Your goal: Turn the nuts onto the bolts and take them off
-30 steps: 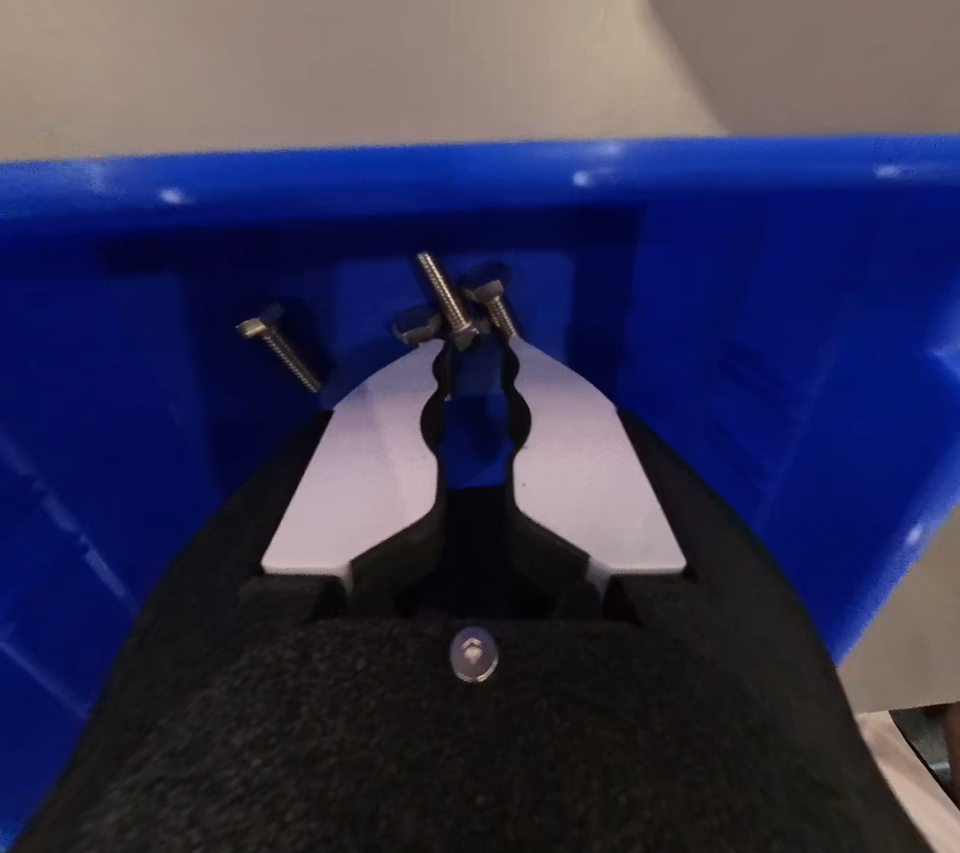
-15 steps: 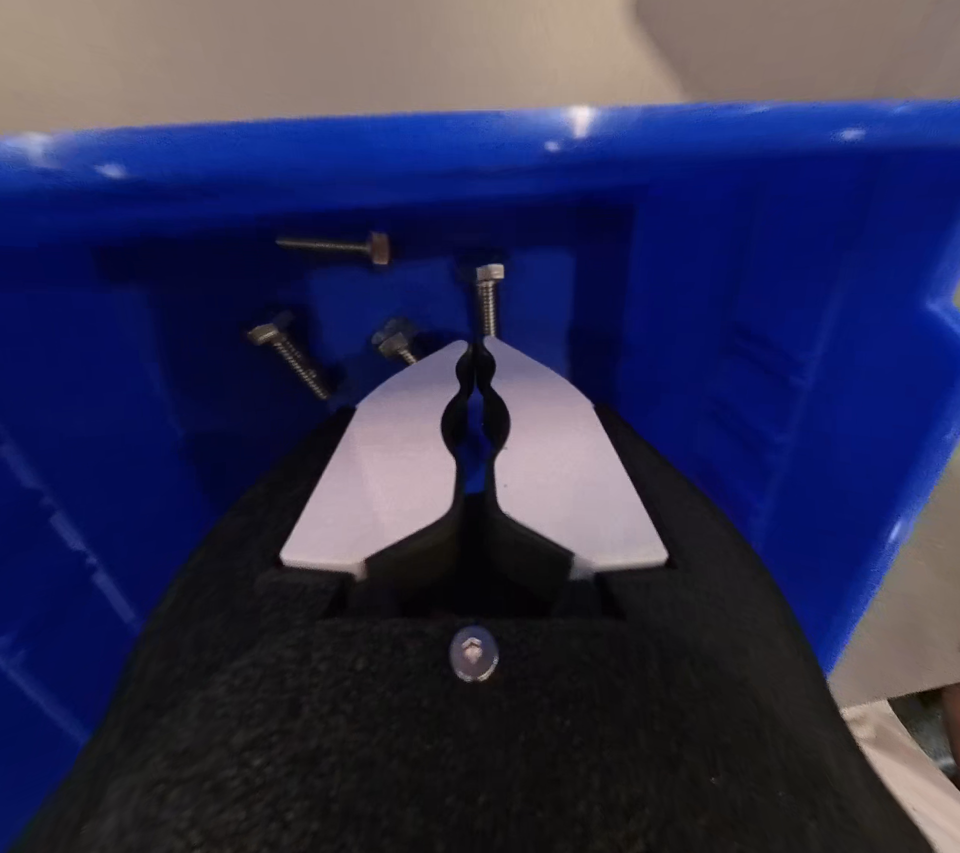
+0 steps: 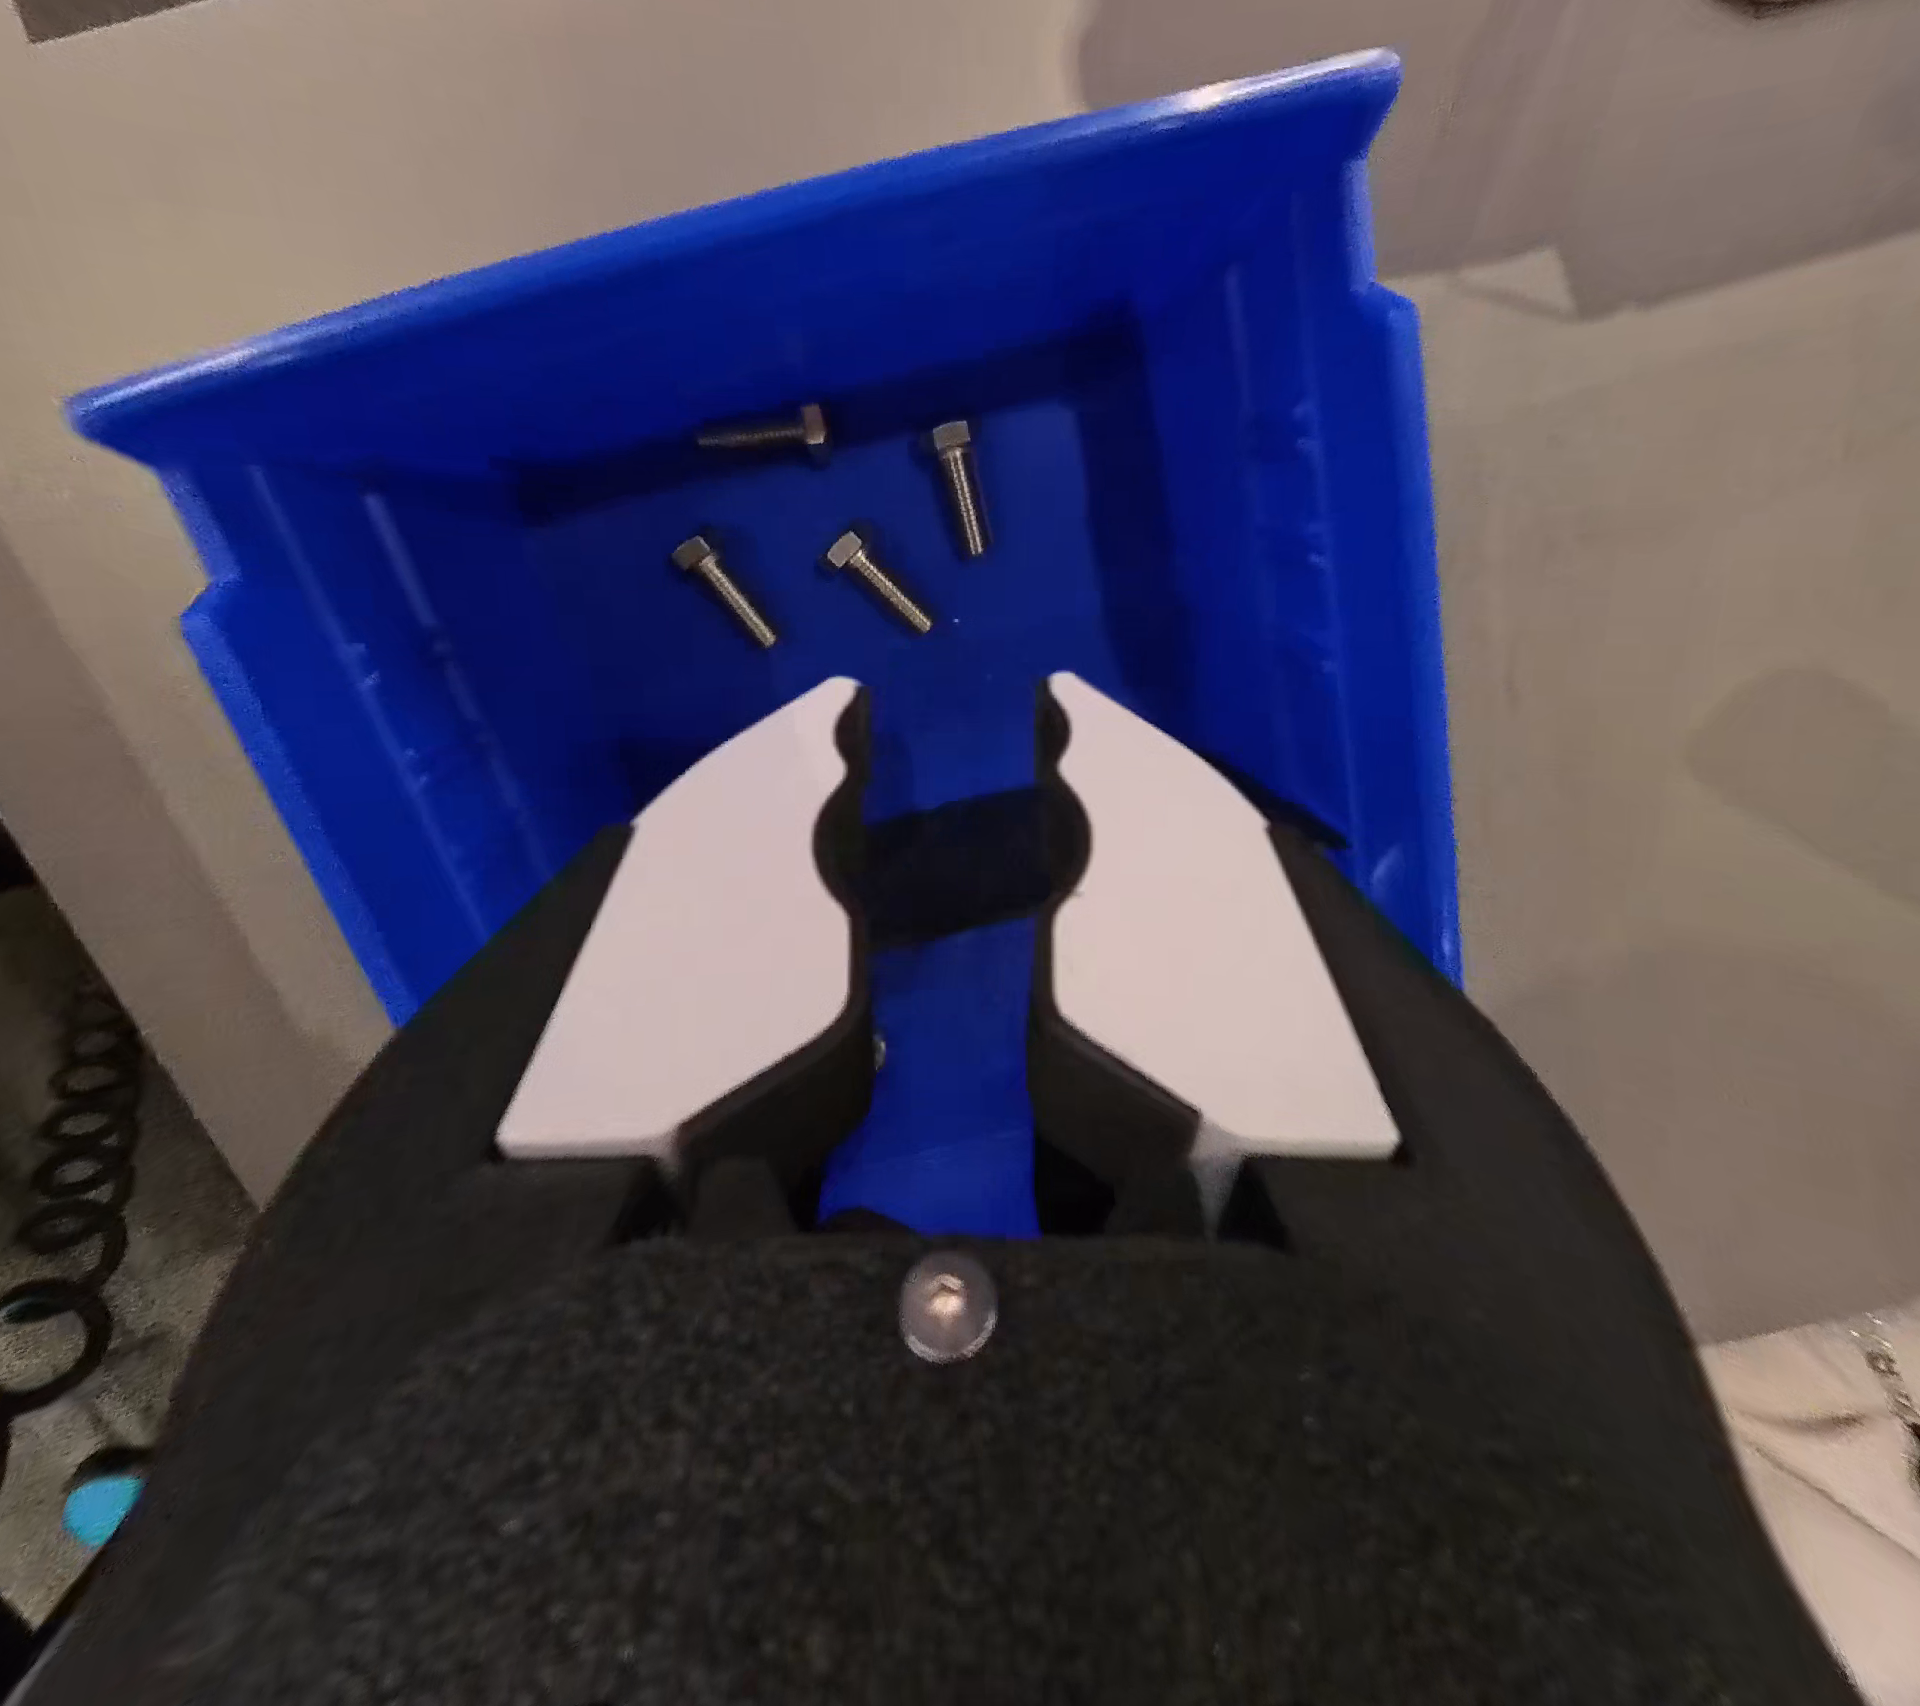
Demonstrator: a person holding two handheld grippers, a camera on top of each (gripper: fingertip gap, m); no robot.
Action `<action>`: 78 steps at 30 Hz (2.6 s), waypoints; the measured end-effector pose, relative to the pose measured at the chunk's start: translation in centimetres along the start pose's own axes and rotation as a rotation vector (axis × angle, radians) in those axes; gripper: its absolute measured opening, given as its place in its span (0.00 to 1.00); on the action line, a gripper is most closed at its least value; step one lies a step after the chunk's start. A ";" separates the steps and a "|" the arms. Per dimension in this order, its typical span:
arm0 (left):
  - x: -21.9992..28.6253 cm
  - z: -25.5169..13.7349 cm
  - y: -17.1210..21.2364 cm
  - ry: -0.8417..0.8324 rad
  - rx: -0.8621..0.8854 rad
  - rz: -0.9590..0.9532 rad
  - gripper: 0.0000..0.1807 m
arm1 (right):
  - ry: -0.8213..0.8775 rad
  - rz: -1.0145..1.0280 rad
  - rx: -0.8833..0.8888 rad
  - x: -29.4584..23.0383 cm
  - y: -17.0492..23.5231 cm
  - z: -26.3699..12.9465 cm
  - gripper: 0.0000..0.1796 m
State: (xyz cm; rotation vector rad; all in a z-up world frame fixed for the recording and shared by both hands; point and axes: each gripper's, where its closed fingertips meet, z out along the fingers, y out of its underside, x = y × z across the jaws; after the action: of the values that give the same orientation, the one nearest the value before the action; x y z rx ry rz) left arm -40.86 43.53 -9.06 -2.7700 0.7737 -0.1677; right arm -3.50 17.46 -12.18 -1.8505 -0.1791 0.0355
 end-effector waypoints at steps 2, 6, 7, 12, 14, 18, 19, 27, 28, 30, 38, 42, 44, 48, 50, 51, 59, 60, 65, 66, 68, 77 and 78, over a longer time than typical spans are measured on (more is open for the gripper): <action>-0.1 -0.9 0.1 0.011 0.023 -0.024 0.26 | 0.000 -0.001 -0.003 0.0 0.0 0.0 0.19; 0.2 -1.9 0.1 0.051 0.061 -0.060 0.27 | 0.000 -0.002 -0.005 0.0 0.1 0.1 0.19; 0.1 -1.9 0.1 0.054 0.063 -0.064 0.26 | 0.000 -0.002 -0.005 0.0 0.1 0.1 0.19; -0.7 -0.9 0.0 0.029 0.041 -0.085 0.26 | 0.000 0.000 -0.001 0.0 0.0 0.0 0.19; -1.7 0.2 -0.3 0.021 0.031 -0.143 0.26 | -0.002 0.000 -0.004 0.0 0.0 0.1 0.19; -4.4 4.4 -0.1 -0.008 -0.054 -0.279 0.24 | -0.003 -0.001 -0.004 0.0 0.0 0.1 0.19; -4.9 5.4 0.1 -0.014 -0.079 -0.303 0.24 | -0.005 0.000 -0.004 0.0 0.0 0.1 0.19; -7.3 9.3 0.5 -0.069 -0.176 -0.381 0.20 | -0.022 -0.002 -0.025 -0.3 0.3 0.3 0.19; -7.4 9.5 0.7 -0.070 -0.185 -0.385 0.19 | -0.023 -0.005 -0.027 -0.3 0.3 0.3 0.19; -7.3 9.9 0.9 -0.056 -0.196 -0.388 0.11 | -0.024 -0.011 -0.029 -0.4 0.3 0.3 0.19; -6.6 8.7 0.7 -0.039 -0.159 -0.329 0.11 | -0.025 -0.019 -0.029 -0.5 0.3 0.3 0.18; -4.8 3.8 -1.9 0.012 0.015 -0.237 0.10 | -0.023 -0.017 -0.026 -0.4 0.3 0.3 0.18; -3.0 -0.3 -3.6 0.031 0.144 -0.143 0.10 | -0.023 -0.018 -0.022 -0.4 0.2 0.3 0.18; 4.7 -9.1 -5.0 0.144 0.413 0.102 0.10 | -0.023 -0.015 -0.013 -0.4 0.1 0.2 0.18; 9.9 -12.2 -4.2 0.212 0.509 0.218 0.10 | -0.026 -0.010 -0.007 -0.4 0.1 0.1 0.18; 12.6 -13.3 -3.6 0.243 0.558 0.283 0.10 | -0.027 -0.007 -0.002 -0.4 0.0 0.0 0.18; 32.1 -12.8 5.1 0.621 0.827 0.648 0.10 | -0.065 -0.012 0.050 -0.8 -0.5 -0.6 0.18; 33.6 -11.7 6.4 0.647 0.843 0.704 0.10 | -0.064 -0.012 0.057 -0.8 -0.6 -0.6 0.18; 36.8 -5.4 10.1 0.665 0.861 0.836 0.10 | -0.096 -0.003 0.075 -1.2 -0.8 -0.9 0.19; 36.9 -4.8 10.3 0.681 0.868 0.831 0.10 | -0.102 -0.003 0.080 -1.3 -0.8 -1.0 0.19; 36.9 -4.3 10.5 0.766 0.881 0.787 0.10 | -0.159 -0.001 0.096 -2.1 -1.0 -1.1 0.18; 37.0 -6.0 11.0 1.000 0.958 0.684 0.10 | -0.774 0.167 0.175 -11.3 -3.2 -4.6 0.20; 37.1 -6.1 11.1 0.999 0.965 0.686 0.10 | -0.796 0.172 0.176 -11.7 -3.3 -4.8 0.20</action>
State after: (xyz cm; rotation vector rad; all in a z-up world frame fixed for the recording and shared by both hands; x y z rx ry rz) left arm -15.79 13.69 -4.80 -1.3019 1.3096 -1.3796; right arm -14.84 12.18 -8.45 -1.5839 -0.5455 0.8847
